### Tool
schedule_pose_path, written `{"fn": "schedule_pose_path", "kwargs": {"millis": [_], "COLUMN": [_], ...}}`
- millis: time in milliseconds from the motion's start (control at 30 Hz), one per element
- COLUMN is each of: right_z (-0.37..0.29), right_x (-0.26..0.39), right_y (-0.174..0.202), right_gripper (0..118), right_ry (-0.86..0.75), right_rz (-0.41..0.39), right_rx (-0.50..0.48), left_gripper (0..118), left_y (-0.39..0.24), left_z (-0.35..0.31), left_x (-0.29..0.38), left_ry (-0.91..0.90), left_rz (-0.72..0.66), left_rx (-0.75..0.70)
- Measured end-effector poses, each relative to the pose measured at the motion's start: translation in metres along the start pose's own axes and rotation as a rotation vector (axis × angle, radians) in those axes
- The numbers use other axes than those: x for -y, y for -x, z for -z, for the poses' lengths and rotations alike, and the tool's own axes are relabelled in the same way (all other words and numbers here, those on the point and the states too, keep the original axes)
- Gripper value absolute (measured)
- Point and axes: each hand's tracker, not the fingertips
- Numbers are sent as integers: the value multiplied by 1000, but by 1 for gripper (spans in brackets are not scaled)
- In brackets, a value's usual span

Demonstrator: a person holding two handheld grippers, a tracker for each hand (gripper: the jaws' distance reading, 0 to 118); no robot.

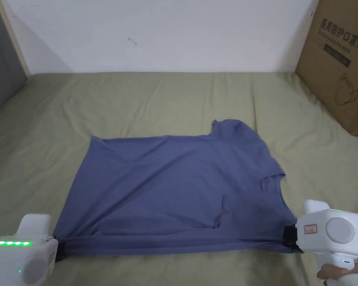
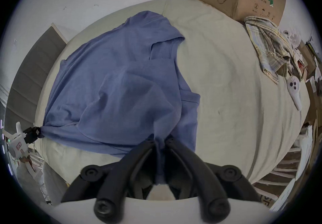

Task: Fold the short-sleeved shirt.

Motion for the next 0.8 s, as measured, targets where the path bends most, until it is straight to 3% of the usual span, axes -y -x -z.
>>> {"fn": "schedule_pose_path", "kwargs": {"millis": [67, 100, 167, 333, 367, 433, 467, 567, 667, 700, 733, 800], "right_z": [-2, -5, -14, -37, -38, -41, -40, -28, -17, -15, -15, -15], "right_x": [1, 2, 2, 6, 8, 20, 27, 47, 55, 56, 56, 54], "right_y": [-1, -2, -4, 0, 3, 14, 19, 32, 44, 45, 46, 48], "right_gripper": [33, 50, 64, 61, 55, 5, 1, 1, 1, 1, 1, 1], "right_ry": [-3, -4, -24, -94, -97, -121, -140, -87, -52, -60, -65, -61], "right_rz": [-4, -5, -10, -27, -35, -67, -68, -98, -152, -161, -166, -170], "right_rx": [24, 48, 52, 15, 12, 21, 48, 11, 36, 38, 34, 26], "left_gripper": [86, 102, 100, 95, 82, 11, 0, 0, 0, 10, 32, 54], "left_y": [2, 4, 7, 10, 9, 6, 2, -9, -11, -9, -5, 6], "left_z": [-1, -3, -12, -38, -44, -52, -52, -46, -47, -48, -48, -46], "left_x": [1, 1, 0, -1, 0, 4, 8, 21, 33, 35, 36, 34], "left_ry": [10, 22, 10, -34, -41, -41, -30, 17, 11, 6, -9, 1], "left_rz": [-6, -20, -54, -92, -100, -105, -96, -59, -69, -77, -98, -135], "left_rx": [8, 29, 73, 148, 174, 235, 251, 237, 227, 222, 205, 200]}}
